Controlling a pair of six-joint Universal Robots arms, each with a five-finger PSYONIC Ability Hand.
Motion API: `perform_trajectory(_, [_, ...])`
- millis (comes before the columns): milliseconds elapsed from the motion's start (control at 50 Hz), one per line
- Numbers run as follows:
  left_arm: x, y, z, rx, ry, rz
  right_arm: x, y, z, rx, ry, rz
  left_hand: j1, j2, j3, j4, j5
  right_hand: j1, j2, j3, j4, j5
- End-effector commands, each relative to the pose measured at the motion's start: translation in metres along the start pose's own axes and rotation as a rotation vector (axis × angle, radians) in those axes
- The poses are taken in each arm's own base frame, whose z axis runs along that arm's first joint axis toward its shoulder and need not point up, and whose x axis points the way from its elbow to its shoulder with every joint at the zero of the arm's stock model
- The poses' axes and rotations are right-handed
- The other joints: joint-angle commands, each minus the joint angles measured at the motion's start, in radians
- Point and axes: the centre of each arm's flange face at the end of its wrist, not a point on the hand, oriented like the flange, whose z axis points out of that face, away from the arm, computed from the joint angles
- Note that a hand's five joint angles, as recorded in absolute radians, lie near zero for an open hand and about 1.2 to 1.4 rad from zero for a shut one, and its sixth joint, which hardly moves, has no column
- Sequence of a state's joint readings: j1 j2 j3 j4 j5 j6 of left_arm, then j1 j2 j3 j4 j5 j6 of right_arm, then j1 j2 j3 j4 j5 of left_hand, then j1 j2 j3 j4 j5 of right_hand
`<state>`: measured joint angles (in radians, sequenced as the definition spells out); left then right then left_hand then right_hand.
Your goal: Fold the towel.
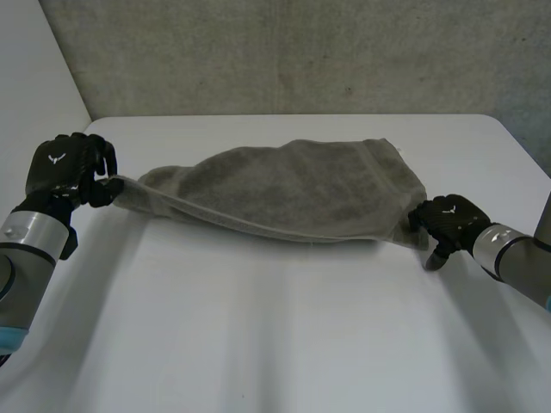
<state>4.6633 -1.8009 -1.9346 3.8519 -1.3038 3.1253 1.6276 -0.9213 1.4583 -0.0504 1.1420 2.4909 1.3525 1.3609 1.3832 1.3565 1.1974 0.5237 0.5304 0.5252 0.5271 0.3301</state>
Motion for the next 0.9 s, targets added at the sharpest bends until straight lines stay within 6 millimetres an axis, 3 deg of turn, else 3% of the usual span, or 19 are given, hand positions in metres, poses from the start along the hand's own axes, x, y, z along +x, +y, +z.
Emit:
perform_trajectory(20, [0.0,0.0,0.0,-0.003,0.001,-0.001,0.002,0.001,0.006,0.022,0.018,-0.013,0.044,0.035,0.013,0.04,0.024,-0.045,-0.052,-0.047,-0.049,-0.026])
perform_trajectory(420, [0.002,0.002,-0.001,-0.007,0.006,-0.003,0.003,0.006,0.024,0.049,0.038,-0.033,0.044,0.035,0.013,0.04,0.024,-0.031,-0.037,-0.032,-0.034,-0.012])
perform_trajectory(900, [0.005,0.004,-0.003,-0.015,0.016,-0.004,0.008,-0.006,0.035,0.102,0.06,-0.002,0.044,0.035,0.013,0.04,0.024,-0.019,-0.026,-0.02,-0.022,0.0])
